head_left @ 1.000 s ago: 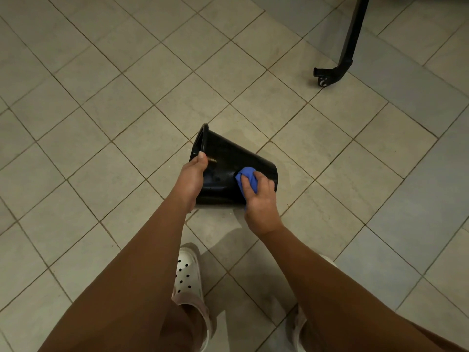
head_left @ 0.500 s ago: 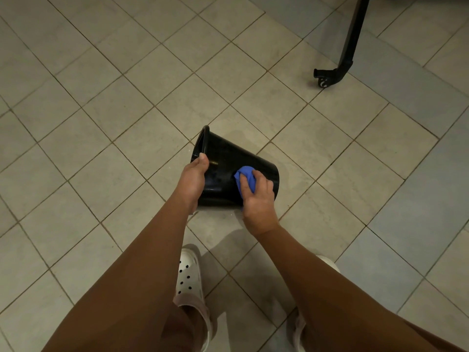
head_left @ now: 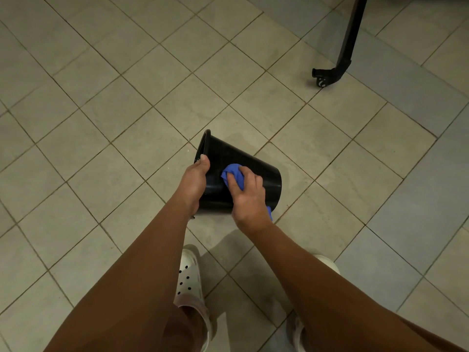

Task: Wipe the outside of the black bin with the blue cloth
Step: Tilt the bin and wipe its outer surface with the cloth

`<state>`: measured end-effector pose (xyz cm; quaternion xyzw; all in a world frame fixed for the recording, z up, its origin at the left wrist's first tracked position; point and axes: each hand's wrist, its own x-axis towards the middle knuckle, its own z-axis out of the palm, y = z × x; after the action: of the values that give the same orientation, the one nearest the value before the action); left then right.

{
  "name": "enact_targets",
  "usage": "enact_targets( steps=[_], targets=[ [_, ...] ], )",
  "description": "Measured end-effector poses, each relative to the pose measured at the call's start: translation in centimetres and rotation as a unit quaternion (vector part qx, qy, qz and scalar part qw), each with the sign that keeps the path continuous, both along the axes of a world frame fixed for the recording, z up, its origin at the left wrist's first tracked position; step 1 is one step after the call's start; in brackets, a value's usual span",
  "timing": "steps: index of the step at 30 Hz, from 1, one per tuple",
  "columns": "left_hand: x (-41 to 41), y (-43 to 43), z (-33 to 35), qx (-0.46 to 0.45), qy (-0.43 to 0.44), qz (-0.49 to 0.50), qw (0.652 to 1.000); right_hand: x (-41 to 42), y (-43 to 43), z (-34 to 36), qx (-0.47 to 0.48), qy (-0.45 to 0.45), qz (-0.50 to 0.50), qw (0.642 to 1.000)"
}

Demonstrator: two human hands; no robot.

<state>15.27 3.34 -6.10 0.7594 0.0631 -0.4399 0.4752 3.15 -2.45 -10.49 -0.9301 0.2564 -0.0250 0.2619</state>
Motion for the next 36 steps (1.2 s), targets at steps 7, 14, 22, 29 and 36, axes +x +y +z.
enact_targets(
  steps=[7,14,22,29,36],
  targets=[
    [0.1,0.6,-0.2,0.025,0.017,0.037,0.999,-0.6,1.3,-0.3,0.004,-0.04,0.081,0.996],
    [-0.7,0.1,0.1,0.016,0.045,0.021,0.999,0.8,-0.4,1.5,-0.02,-0.004,0.058,0.998],
    [-0.6,0.3,0.4,0.033,0.037,0.03,0.998,-0.2,0.6,0.6,0.0,-0.011,0.102,0.995],
    [-0.5,0.2,0.2,0.03,0.044,0.018,0.998,1.4,-0.3,1.8,-0.034,0.014,0.058,0.998],
    [-0.5,0.5,-0.2,0.037,0.038,0.02,0.998,-0.4,1.2,0.5,-0.01,-0.05,0.09,0.995]
  ],
)
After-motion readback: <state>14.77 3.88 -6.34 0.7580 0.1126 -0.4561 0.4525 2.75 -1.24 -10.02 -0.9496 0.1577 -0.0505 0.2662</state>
